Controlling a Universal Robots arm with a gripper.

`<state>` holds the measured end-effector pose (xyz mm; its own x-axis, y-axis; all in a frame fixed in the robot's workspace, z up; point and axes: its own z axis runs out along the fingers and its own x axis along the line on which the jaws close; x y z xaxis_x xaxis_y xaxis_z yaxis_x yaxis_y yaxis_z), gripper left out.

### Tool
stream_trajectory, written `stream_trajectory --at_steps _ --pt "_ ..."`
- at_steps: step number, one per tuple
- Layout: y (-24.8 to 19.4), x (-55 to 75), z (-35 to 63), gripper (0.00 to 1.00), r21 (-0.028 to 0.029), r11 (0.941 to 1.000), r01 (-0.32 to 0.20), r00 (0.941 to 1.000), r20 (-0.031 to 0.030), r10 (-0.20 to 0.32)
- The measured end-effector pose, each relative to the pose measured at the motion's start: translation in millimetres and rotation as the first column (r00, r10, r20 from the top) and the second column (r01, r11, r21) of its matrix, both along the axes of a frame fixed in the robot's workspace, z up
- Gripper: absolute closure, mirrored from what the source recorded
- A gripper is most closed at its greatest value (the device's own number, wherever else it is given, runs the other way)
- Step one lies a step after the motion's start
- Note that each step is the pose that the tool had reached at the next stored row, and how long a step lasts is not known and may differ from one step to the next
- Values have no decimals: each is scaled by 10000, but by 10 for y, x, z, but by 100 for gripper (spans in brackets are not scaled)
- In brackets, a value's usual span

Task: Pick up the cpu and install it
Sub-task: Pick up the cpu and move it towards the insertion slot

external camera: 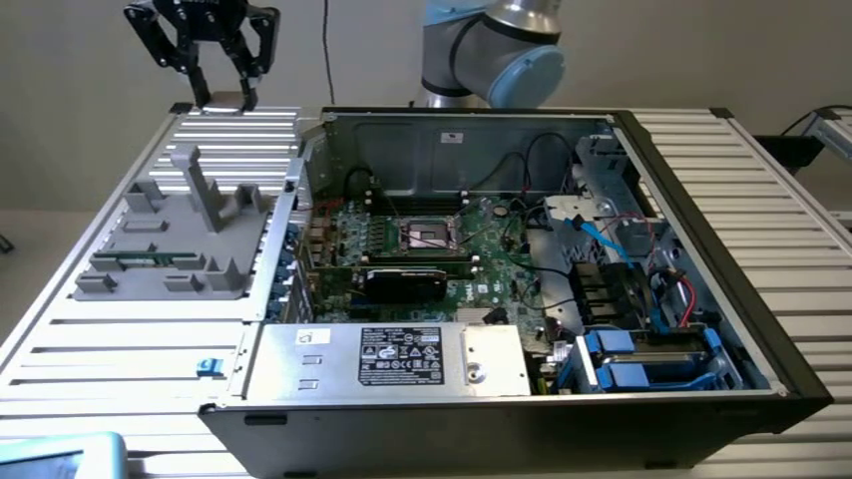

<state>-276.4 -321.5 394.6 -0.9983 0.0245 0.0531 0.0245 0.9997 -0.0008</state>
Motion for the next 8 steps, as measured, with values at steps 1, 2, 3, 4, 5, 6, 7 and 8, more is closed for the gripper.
stream_trajectory --at_steps 1,2,3,4,5,6,7,8 --pt "0 45 3 45 0 10000 1 10000 -4 -1" --pt "0 89 5 45 0 10000 1 10000 -8 -1" --pt "-1 134 7 45 0 10000 1 10000 -10 -1" --pt "-2 179 8 45 0 10000 0 10000 -11 0" --pt "-3 229 10 45 0 10000 0 10000 -13 0" --pt "-4 274 11 45 0 10000 1 10000 -14 -1" --pt "-6 319 13 45 0 10000 1 10000 -14 -1" --pt "-7 363 13 45 0 10000 1 10000 -14 -1"
